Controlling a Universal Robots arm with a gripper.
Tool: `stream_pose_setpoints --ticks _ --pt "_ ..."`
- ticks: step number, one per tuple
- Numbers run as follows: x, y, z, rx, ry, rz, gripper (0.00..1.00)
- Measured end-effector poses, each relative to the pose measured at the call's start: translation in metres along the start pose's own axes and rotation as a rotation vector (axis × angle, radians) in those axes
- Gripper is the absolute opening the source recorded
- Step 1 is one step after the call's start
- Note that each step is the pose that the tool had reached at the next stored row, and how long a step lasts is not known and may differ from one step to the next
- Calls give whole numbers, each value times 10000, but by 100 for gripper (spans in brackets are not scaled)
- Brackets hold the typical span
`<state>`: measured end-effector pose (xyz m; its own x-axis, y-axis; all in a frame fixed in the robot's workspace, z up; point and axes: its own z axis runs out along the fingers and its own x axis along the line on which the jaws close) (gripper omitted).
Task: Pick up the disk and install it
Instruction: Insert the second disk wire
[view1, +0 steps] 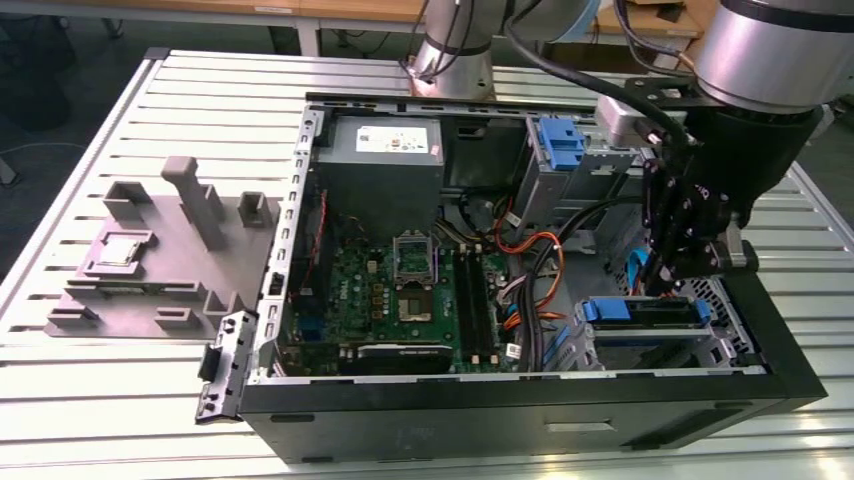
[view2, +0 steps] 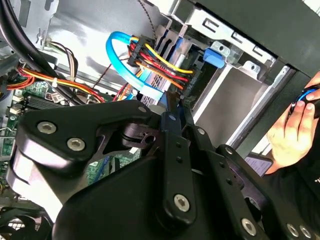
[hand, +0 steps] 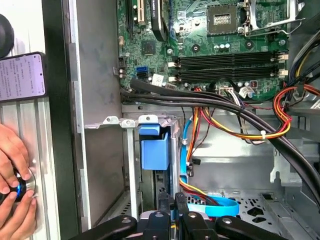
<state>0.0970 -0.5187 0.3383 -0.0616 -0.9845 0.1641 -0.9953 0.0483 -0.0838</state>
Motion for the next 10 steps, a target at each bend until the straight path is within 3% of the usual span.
stream_pose_setpoints --ticks 2,10 --pt "10 3 4 13 -62 6 16" --pt "121 24 29 80 -419 48 16"
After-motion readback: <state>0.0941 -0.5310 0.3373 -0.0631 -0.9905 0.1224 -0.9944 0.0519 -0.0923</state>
